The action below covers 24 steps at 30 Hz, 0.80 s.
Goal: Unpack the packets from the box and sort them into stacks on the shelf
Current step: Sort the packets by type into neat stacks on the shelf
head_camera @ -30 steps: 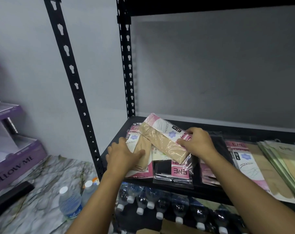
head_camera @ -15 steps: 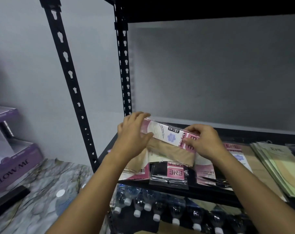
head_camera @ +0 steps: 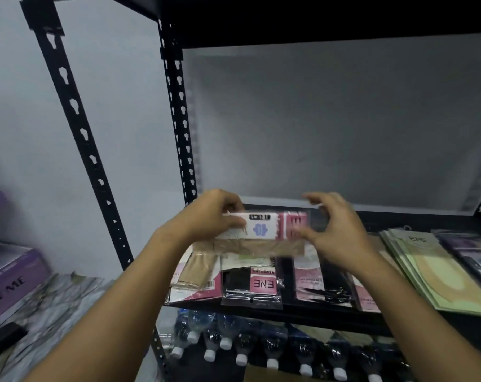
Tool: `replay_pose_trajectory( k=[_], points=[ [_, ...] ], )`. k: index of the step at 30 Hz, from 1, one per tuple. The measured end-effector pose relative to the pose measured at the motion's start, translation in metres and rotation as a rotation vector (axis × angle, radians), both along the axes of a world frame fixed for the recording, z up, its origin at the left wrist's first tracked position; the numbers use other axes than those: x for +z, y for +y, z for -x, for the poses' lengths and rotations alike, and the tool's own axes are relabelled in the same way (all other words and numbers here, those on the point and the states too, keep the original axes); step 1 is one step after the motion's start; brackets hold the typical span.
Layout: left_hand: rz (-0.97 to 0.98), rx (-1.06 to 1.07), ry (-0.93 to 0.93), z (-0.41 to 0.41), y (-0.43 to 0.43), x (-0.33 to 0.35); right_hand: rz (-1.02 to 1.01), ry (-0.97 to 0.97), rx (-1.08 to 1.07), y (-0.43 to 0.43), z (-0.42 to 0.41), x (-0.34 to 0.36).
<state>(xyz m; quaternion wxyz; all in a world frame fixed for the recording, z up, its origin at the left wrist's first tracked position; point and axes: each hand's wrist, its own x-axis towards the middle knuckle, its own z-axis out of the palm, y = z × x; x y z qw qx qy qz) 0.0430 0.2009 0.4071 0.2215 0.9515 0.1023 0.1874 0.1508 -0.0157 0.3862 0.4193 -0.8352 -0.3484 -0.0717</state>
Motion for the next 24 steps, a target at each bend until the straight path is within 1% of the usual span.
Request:
replay_pose_trajectory(
  k=[2, 4, 6, 8, 10, 11, 12, 14, 16, 18, 20, 24],
  points=[
    [0.155, 0.098, -0.169, 0.006, 0.005, 0.000, -0.111, -0.022, -0.061, -0.007, -0.001, 0.005],
    [0.368, 0.154, -0.335, 0.011, 0.002, -0.003, -0.301, 0.080, -0.057, -0.010, 0.001, 0.005],
    [0.642, 0.169, -0.455, 0.013, -0.012, -0.010, -0.425, 0.215, -0.010, -0.010, 0.006, 0.000],
    [0.922, 0.145, -0.513, 0.011, -0.029, -0.021, -0.441, 0.348, 0.084, -0.005, 0.014, -0.008],
    [1.163, 0.114, -0.515, 0.008, -0.048, -0.032, -0.401, 0.396, 0.142, 0.002, 0.026, -0.018],
    [1.239, 0.102, -0.505, 0.007, -0.057, -0.036, -0.401, 0.402, 0.141, 0.005, 0.032, -0.024],
    [1.276, 0.096, -0.494, 0.006, -0.065, -0.041, -0.430, 0.422, 0.127, 0.007, 0.035, -0.029],
    [1.282, 0.104, -0.488, 0.005, -0.075, -0.046, -0.509, 0.504, 0.089, 0.008, 0.038, -0.036],
    [1.245, 0.098, -0.492, 0.007, -0.078, -0.049, -0.557, 0.549, 0.072, 0.005, 0.035, -0.038],
    [1.163, 0.072, -0.475, 0.010, -0.077, -0.048, -0.588, 0.582, 0.073, 0.001, 0.032, -0.038],
    [1.109, 0.059, -0.461, 0.012, -0.080, -0.046, -0.602, 0.593, 0.077, -0.002, 0.031, -0.037],
    [1.062, 0.065, -0.452, 0.011, -0.090, -0.046, -0.589, 0.568, 0.040, -0.009, 0.027, -0.037]
  ],
)
